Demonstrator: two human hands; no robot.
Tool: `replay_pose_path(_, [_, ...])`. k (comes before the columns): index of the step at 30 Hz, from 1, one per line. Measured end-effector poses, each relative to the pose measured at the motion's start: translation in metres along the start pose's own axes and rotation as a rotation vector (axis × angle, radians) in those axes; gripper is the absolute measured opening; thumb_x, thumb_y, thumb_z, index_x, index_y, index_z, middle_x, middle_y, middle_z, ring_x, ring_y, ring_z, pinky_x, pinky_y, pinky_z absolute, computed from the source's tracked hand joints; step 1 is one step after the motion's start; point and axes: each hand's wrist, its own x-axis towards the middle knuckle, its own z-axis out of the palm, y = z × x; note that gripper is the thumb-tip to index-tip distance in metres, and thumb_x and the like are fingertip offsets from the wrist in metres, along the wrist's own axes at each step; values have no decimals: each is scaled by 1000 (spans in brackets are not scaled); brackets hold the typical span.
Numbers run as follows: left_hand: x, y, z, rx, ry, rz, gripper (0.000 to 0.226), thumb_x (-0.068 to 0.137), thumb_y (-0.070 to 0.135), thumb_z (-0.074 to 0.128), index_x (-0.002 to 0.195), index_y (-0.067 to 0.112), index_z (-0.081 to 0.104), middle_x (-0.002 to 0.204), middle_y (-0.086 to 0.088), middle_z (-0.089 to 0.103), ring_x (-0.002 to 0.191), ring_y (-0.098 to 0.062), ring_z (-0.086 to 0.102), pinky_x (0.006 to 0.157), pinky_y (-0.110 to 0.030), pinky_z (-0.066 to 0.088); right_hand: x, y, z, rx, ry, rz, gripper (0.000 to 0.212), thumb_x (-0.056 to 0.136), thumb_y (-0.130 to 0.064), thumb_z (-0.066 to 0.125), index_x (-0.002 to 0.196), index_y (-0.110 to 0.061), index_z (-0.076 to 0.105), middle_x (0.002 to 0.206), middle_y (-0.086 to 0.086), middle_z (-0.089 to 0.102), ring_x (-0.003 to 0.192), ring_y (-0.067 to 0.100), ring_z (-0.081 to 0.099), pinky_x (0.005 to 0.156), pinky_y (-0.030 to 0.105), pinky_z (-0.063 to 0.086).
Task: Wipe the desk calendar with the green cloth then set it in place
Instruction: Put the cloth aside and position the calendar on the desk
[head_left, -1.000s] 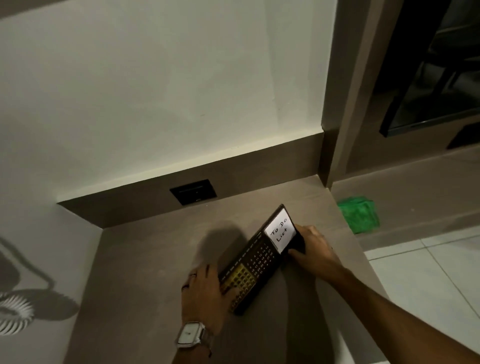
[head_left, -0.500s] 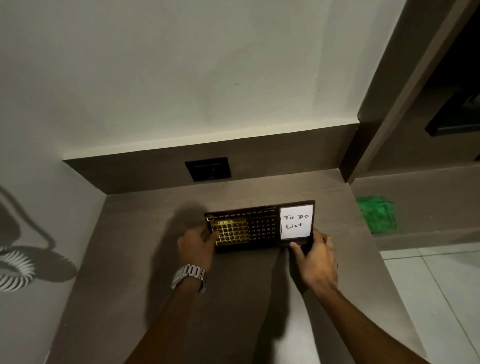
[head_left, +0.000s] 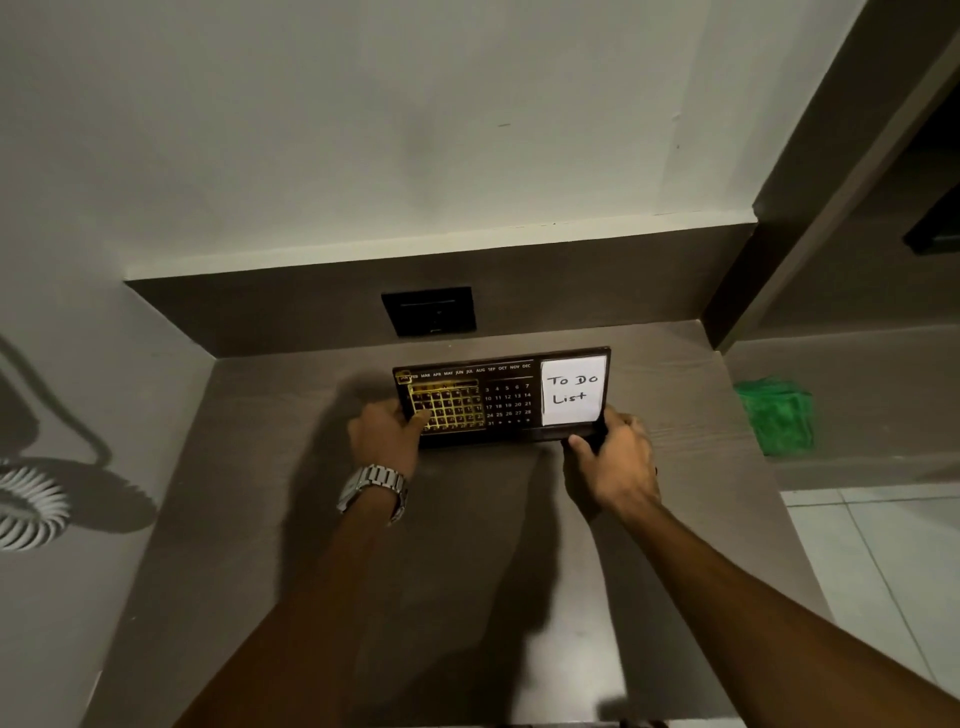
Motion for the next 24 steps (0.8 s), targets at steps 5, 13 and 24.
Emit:
replay_pose_path(5, [5, -2, -3, 32, 51, 0, 23, 86, 28, 71, 100, 9, 75, 96, -16, 74, 103, -33, 65, 88, -48, 55, 2, -4, 2, 17, -26, -8, 50, 87, -31, 67, 132, -19, 51, 128, 8, 48, 117, 25, 50, 97, 43, 48])
replay_pose_path(13, [14, -6, -6, 97, 80, 64, 23, 89, 23, 68, 100, 4, 75, 93, -17, 76, 101, -38, 64, 86, -46, 53, 3, -6, 1, 14, -37, -37, 49, 88, -31, 66, 134, -20, 50, 128, 8, 47, 116, 25, 51, 97, 44, 48])
replay_pose_path(24, [10, -5, -25, 158, 51, 58, 56, 82, 44, 72, 121, 4, 66, 119, -18, 70, 112, -33, 64, 92, -40, 52, 3, -2, -16, 65, -57, -75, 50, 88, -22, 67, 135, -21, 50, 132, 7, 46, 119, 26, 50, 100, 43, 46])
